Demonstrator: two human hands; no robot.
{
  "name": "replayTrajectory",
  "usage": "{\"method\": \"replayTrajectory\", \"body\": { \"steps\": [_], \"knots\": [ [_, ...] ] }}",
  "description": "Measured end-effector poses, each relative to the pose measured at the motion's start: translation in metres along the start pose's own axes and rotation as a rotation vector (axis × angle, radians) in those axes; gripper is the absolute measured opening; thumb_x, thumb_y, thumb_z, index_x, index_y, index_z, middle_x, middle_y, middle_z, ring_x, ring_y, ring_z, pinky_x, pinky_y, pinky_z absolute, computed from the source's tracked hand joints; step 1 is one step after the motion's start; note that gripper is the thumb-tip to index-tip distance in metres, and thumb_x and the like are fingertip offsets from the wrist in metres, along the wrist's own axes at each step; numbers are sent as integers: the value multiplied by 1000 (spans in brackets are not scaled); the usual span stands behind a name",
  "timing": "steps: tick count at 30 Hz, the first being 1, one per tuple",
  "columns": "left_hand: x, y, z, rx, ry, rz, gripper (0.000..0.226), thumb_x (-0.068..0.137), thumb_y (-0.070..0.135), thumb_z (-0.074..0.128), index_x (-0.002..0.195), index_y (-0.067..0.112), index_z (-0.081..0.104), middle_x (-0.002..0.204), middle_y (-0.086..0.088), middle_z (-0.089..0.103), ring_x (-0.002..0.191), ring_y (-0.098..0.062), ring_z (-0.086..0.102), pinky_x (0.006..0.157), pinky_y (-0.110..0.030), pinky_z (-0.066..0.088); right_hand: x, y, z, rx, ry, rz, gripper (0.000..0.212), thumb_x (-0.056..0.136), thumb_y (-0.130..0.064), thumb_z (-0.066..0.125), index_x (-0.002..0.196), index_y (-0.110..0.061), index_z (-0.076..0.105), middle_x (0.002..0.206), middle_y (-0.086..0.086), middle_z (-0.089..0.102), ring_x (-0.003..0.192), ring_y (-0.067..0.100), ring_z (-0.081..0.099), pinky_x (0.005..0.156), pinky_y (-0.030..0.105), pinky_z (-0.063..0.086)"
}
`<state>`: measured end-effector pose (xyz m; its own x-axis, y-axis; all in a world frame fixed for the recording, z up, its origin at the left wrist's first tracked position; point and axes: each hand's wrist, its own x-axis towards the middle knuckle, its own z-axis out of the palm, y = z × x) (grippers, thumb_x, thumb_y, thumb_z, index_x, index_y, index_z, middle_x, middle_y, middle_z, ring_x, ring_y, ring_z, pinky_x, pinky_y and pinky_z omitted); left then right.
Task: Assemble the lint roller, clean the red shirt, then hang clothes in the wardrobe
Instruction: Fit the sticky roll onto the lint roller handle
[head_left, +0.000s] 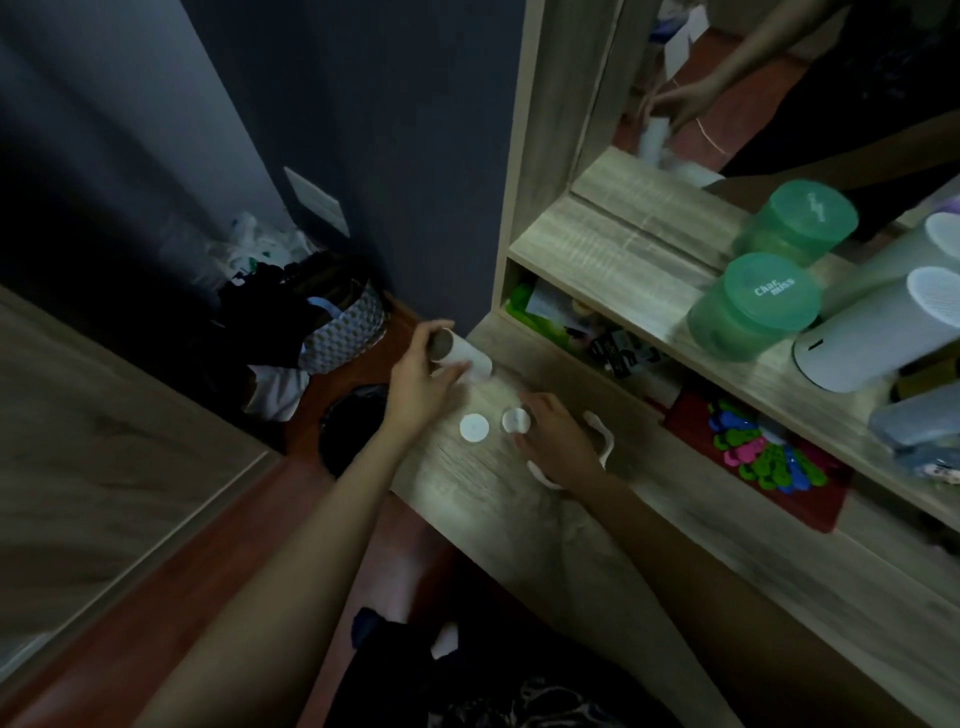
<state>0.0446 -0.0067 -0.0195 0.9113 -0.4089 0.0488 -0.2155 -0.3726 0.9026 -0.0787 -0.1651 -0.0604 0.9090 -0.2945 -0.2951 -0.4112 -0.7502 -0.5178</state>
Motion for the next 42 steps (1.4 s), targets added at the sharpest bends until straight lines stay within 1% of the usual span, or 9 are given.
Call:
{"method": "replayTrajectory", "body": {
  "steps": [5, 11, 14, 17, 20, 25, 28, 33, 42],
  "knots": [
    [-22, -9, -18, -135, 80, -129, 43, 82, 17, 74, 118, 29, 53, 103, 13, 58, 88, -11, 62, 80, -33, 56, 8, -1, 5, -31, 6, -15, 49, 84, -40, 49, 126, -15, 51, 123, 12, 51, 112, 28, 52, 94, 38, 43],
    [-34, -9, -22, -193, 97, -191, 43, 82, 18, 74, 118, 28, 54, 102, 16, 58, 85, -12, 62, 83, -46, 57, 17, 1, 1, 17, -8, -20, 28, 84, -22, 61, 111, -17, 56, 116, 8, 49, 105, 24, 50, 85, 29, 40],
    [-34, -4, -23, -223, 103, -204, 42, 82, 19, 74, 118, 30, 54, 106, 12, 59, 90, -15, 63, 84, -47, 57, 16, -1, -3, 173, 74, 48, 15, 82, -25, 64, 91, -19, 54, 98, -2, 55, 90, 15, 55, 80, 25, 41],
    [-33, 6, -25, -350, 105, -246, 40, 85, 17, 71, 118, 30, 53, 110, 5, 58, 99, -23, 65, 80, -42, 59, 11, -16, -21, 623, 172, 206, 25, 82, -18, 70, 105, -13, 60, 102, 0, 63, 91, 12, 60, 71, 20, 46],
    [-33, 16, -28, -598, 79, -382, 38, 90, 19, 66, 124, 26, 50, 121, -6, 56, 107, -24, 65, 77, -33, 59, 0, -34, -43, 868, 259, 133, 29, 83, -9, 69, 111, -6, 61, 99, 6, 67, 92, 19, 65, 78, 26, 54],
    [-31, 27, -29, -959, 27, -548, 44, 96, 21, 57, 135, 6, 43, 123, -22, 60, 101, -29, 69, 77, -37, 60, -10, -56, -60, 962, 265, -1, 30, 84, -9, 67, 113, -8, 62, 96, 0, 67, 81, 4, 65, 67, 15, 54],
    [-32, 30, -28, -1058, 9, -594, 41, 96, 18, 56, 131, 0, 44, 118, -24, 63, 100, -31, 69, 82, -41, 59, -11, -57, -62, 955, 187, -43, 29, 87, -10, 65, 114, -19, 60, 101, -11, 65, 84, -7, 64, 75, 11, 51],
    [-35, 32, -25, -1079, -16, -629, 42, 96, 17, 56, 130, -3, 43, 116, -26, 63, 100, -34, 68, 82, -43, 58, -11, -68, -56, 699, 296, -117, 31, 83, -9, 68, 113, -3, 60, 109, 7, 63, 100, 19, 61, 91, 41, 52],
    [-35, 33, -25, -1052, -41, -625, 40, 96, 18, 56, 128, -2, 45, 115, -26, 64, 99, -33, 69, 80, -41, 59, -14, -63, -54, 750, 238, -121, 31, 82, -17, 70, 111, -21, 59, 104, -13, 62, 102, 12, 62, 89, 43, 54]
  ]
}}
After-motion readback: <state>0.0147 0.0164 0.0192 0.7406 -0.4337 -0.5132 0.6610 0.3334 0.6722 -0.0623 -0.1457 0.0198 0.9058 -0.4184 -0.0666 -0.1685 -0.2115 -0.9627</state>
